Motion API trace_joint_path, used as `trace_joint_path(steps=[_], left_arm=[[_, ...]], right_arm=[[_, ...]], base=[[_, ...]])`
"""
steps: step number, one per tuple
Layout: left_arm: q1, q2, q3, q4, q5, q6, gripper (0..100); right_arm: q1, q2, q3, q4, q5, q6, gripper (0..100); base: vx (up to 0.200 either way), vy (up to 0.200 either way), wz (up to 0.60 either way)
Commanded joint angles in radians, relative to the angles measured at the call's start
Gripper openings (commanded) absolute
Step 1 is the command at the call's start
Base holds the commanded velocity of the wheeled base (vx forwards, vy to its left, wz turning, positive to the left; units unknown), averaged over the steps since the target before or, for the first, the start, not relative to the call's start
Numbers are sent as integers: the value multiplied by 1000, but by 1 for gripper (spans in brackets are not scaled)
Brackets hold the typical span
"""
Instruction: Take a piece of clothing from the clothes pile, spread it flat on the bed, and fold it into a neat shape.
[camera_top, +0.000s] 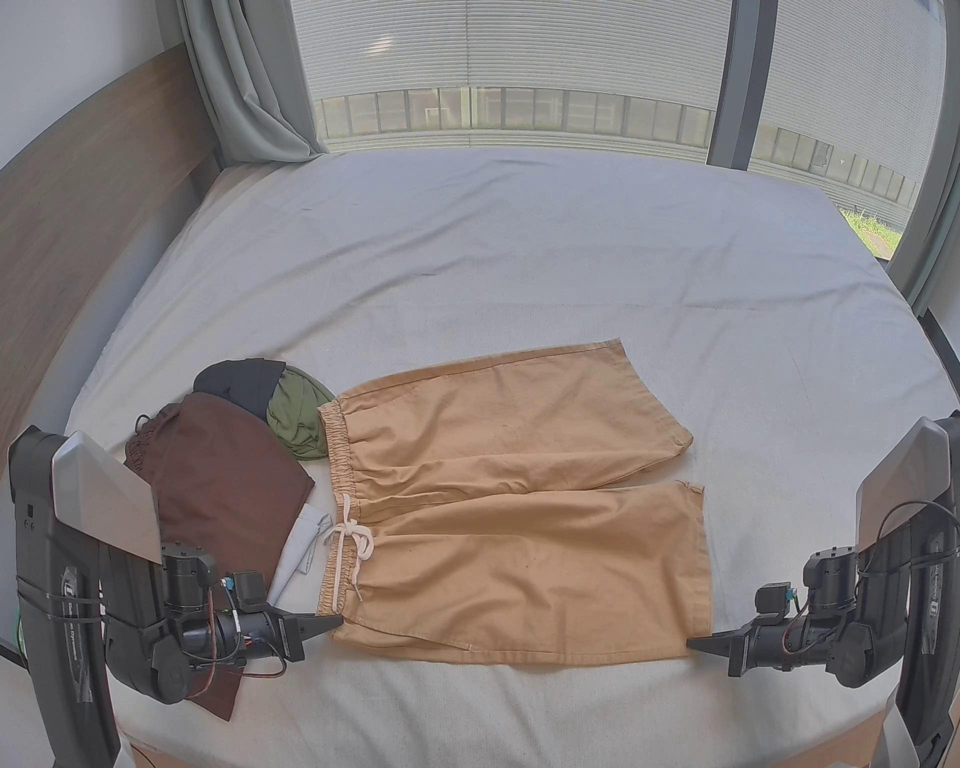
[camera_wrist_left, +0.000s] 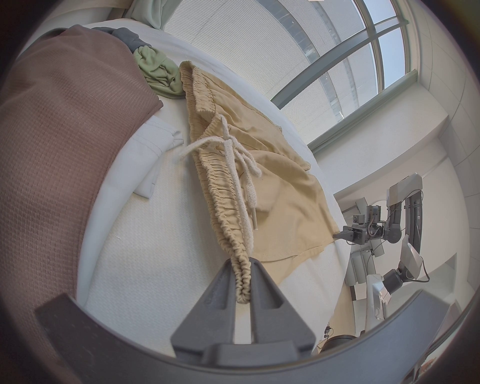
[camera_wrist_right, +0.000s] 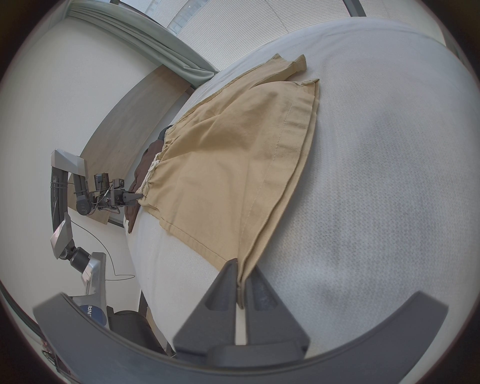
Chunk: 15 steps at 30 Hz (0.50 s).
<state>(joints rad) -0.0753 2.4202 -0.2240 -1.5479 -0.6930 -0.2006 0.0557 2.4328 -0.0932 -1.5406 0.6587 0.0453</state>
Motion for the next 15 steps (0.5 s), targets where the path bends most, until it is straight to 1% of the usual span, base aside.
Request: trace_joint_path(steps=[1,5,12,15], left_arm=[[6,-12,34,-1,-40,0,0],[12,-39,68,0,-62,-2,0],[23,-50,104,0,-62,4,0],[26,-49,111,0,-60,6,0]], right_arm=[[-2,-15,16,-1,1,-4,0],[-2,-29,27,1,1,-12,0],[-11,-34,58,1,4,-90,0],[-13,-40,70,1,5,-101,0]], base=[[0,0,0],[0,0,0],[0,0,0],[0,0,0]])
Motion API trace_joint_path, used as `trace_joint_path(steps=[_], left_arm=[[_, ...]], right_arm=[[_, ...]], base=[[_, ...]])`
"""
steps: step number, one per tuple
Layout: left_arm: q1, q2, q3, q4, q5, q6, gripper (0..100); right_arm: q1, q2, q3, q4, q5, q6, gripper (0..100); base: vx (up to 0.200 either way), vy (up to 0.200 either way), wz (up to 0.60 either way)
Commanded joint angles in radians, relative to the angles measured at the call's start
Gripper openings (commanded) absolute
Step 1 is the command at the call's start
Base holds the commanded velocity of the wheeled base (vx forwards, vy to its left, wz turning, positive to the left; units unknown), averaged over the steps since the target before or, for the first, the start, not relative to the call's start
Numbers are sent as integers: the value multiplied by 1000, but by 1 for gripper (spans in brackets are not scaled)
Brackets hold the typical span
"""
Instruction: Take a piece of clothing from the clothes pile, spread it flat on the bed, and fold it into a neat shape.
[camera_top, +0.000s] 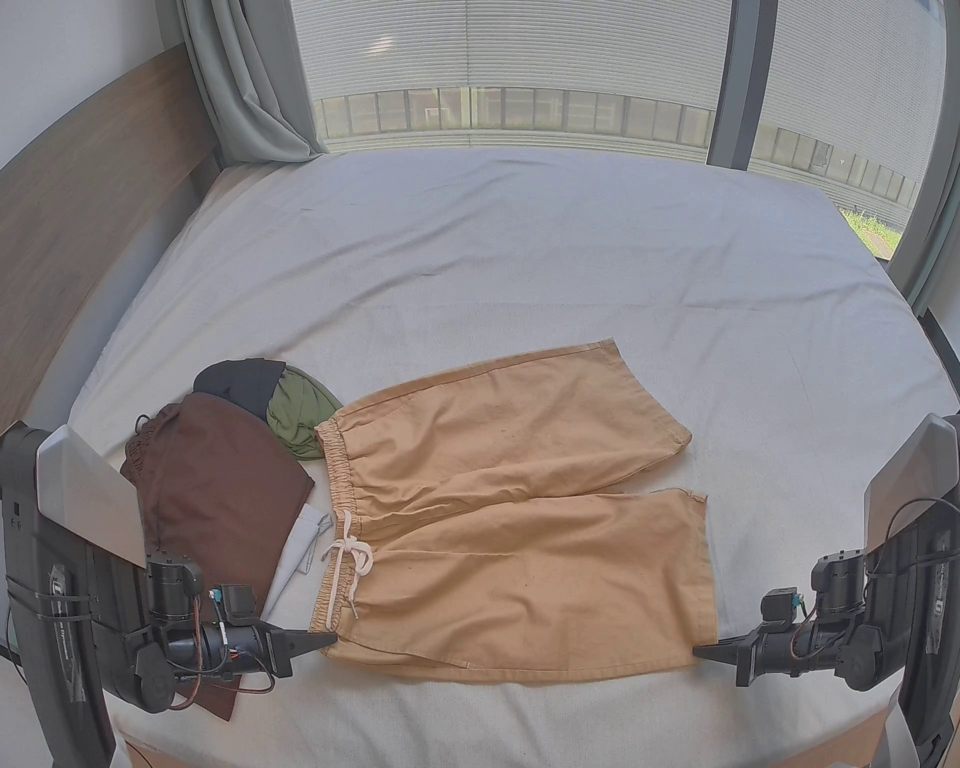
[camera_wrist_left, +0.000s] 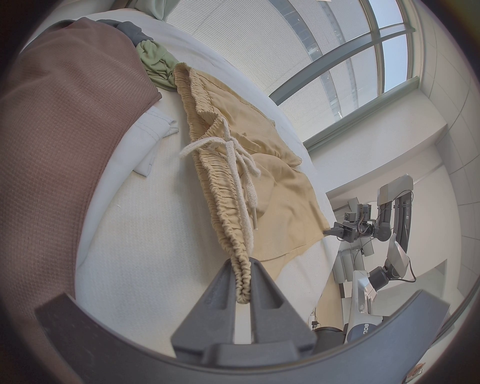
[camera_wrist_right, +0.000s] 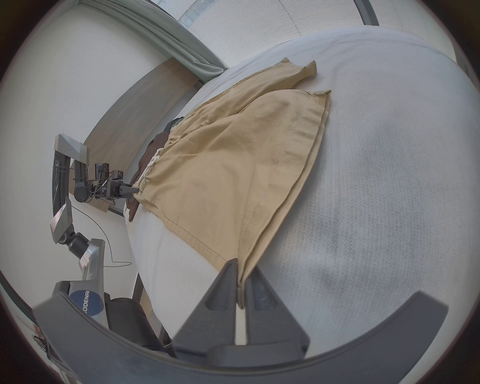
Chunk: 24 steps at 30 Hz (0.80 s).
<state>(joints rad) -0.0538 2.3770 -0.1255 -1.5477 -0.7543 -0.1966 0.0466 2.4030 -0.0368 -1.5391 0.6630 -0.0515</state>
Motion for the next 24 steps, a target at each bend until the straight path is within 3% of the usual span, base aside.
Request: trace_joint_path(steps=[1,11,14,24], left_arm=[[8,-5,17,0,1,2,0],[8,-22,20,0,-36,52,0],[-3,-52,7,0,-42,39,0],[-34,-190,-49,0,-42,-153,0]], right_arm=[[-4,-16,20,-1,1,-5,0],[-4,-62,26,-1,10,-14,0],[-4,-99,25,-1,47,-10,0],[2,-212,-15,-1,63,71,0]], base=[[0,0,0],[0,0,0],[0,0,0],[0,0,0]])
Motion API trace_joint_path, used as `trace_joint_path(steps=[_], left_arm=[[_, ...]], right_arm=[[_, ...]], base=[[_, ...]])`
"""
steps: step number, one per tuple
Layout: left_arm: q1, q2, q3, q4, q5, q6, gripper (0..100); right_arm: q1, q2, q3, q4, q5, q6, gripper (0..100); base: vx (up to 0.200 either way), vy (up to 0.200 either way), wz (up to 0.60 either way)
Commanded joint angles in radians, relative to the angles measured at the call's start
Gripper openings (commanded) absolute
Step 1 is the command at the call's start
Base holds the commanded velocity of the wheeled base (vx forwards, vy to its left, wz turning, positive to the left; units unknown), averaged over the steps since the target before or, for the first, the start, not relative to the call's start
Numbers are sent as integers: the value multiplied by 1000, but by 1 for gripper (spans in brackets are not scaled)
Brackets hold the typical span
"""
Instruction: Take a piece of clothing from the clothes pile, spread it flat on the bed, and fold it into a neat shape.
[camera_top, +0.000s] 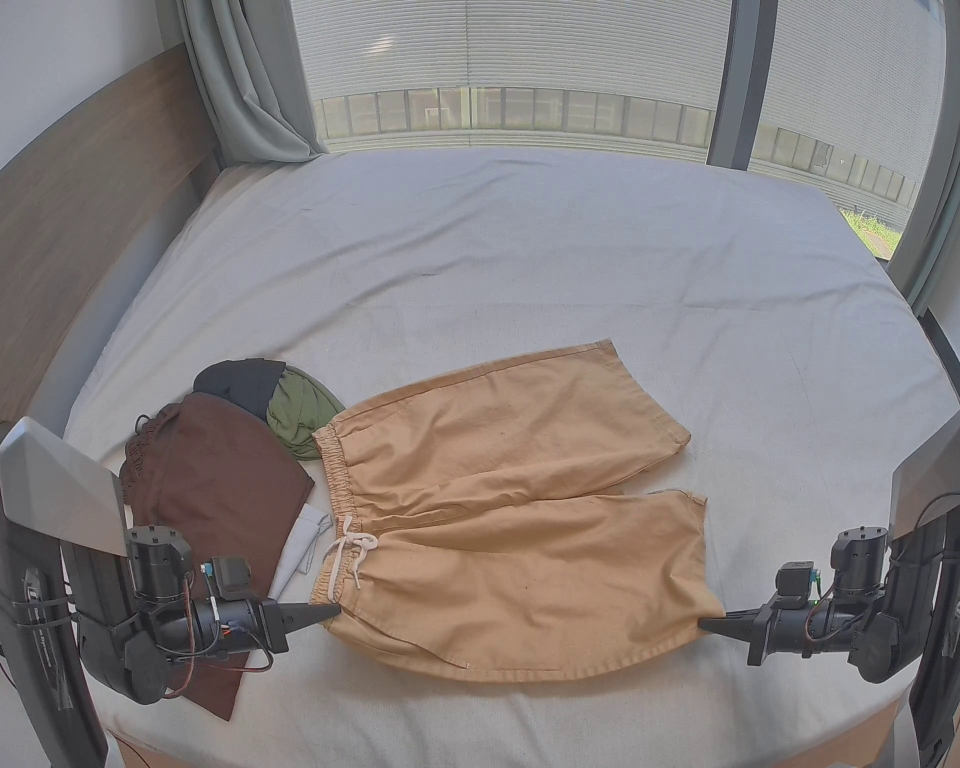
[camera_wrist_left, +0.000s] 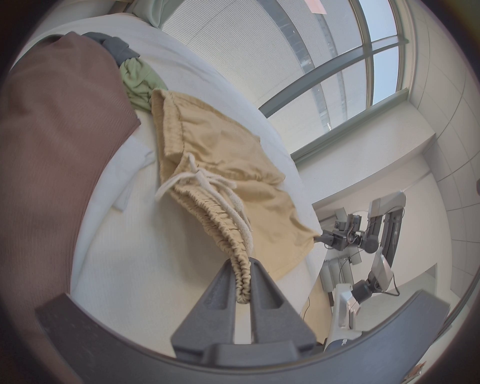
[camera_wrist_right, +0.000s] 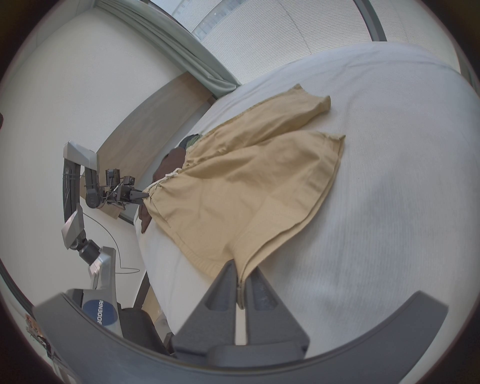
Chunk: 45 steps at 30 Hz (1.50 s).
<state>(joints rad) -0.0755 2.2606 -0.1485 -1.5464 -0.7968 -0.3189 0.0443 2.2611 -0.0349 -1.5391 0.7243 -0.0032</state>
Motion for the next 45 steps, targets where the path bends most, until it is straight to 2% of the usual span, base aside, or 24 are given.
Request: trace_joint_path(steps=[1,9,13,20,32,39,45], left_arm=[[-12,-76,-31,-1,1,-37,0],[-9,-78,-59,-1,1,-46,0],[-4,-81,-80,-1,4,-85,0],[5,-81,-108,-1,14,-121,0],[26,-75,-134,-1,19,-126,0],[33,-73,-146,-1,19,-149,0],[33,-72,-148,-1,19,-149,0]], right_arm=[[9,-84,-20,-1,3,29,0],[23,-179,-49,-1,3,114,0],[26,-209,-40,-1,3,140,0],[29,-250,-13,1,3,140,0],[69,-291,35,5,3,138,0],[112,-411,35,192,3,126,0],[126,-448,35,220,3,126,0]], base=[[0,0,0],[0,0,0],[0,0,0],[0,0,0],[0,0,0],[0,0,0],[0,0,0]])
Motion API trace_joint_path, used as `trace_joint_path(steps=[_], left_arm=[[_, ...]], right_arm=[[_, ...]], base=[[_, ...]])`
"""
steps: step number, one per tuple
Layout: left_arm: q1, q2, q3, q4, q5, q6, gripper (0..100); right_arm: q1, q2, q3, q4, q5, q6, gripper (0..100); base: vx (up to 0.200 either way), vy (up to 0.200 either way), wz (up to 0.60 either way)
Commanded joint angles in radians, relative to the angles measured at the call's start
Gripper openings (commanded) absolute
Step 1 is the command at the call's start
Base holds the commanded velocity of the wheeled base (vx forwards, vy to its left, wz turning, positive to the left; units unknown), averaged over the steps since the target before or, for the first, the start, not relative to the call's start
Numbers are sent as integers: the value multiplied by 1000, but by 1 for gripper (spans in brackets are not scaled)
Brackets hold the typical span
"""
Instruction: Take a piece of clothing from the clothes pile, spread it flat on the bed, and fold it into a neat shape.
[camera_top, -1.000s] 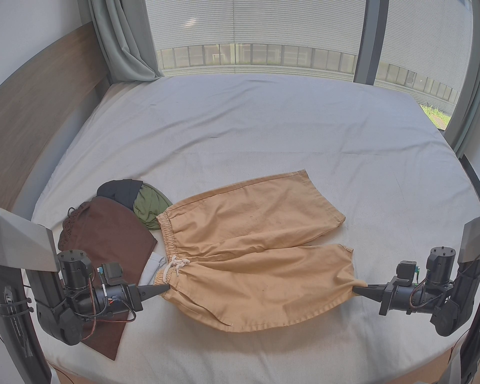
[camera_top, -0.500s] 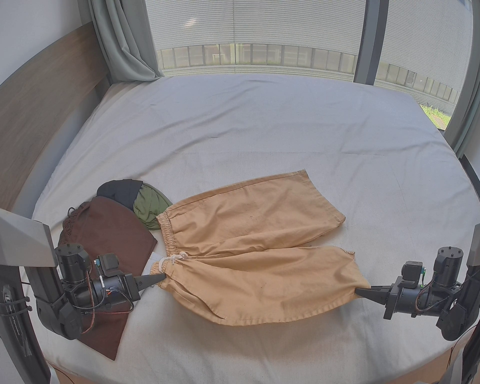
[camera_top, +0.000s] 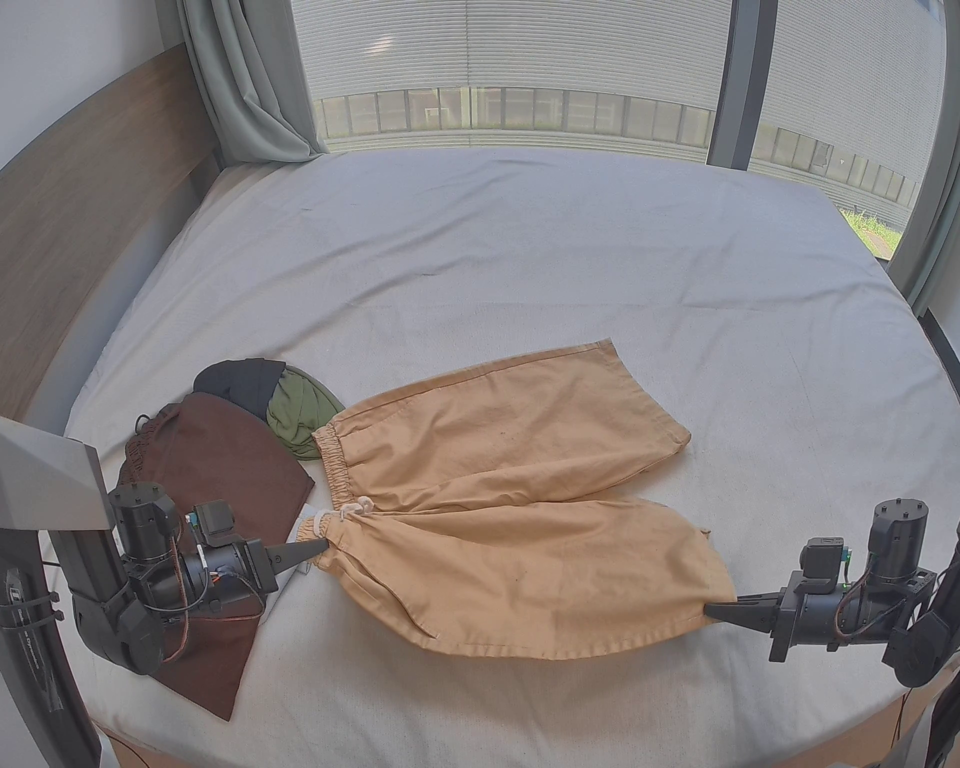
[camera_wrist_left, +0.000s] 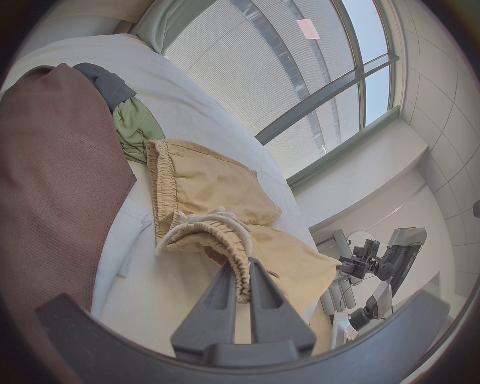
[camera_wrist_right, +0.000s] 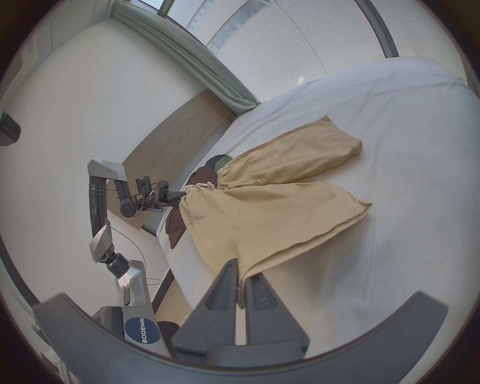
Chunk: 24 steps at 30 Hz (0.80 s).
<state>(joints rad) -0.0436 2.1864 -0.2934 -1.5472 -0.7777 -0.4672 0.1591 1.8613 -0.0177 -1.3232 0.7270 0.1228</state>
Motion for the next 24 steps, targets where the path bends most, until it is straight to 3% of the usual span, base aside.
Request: trace_joint_path(steps=[1,7,24], left_arm=[[1,3,-3,-1,0,-1,0],[4,4,-4,-1,0,1,0],[5,-10,-23,-1,0,-36,0]], right_arm=[[14,-67,18,25,0,0,0],[45,-134,13,85,0,0,0],[-4,-136,-131,79,-12,60,0]], base=[[0,0,0],[0,0,0],[0,0,0]])
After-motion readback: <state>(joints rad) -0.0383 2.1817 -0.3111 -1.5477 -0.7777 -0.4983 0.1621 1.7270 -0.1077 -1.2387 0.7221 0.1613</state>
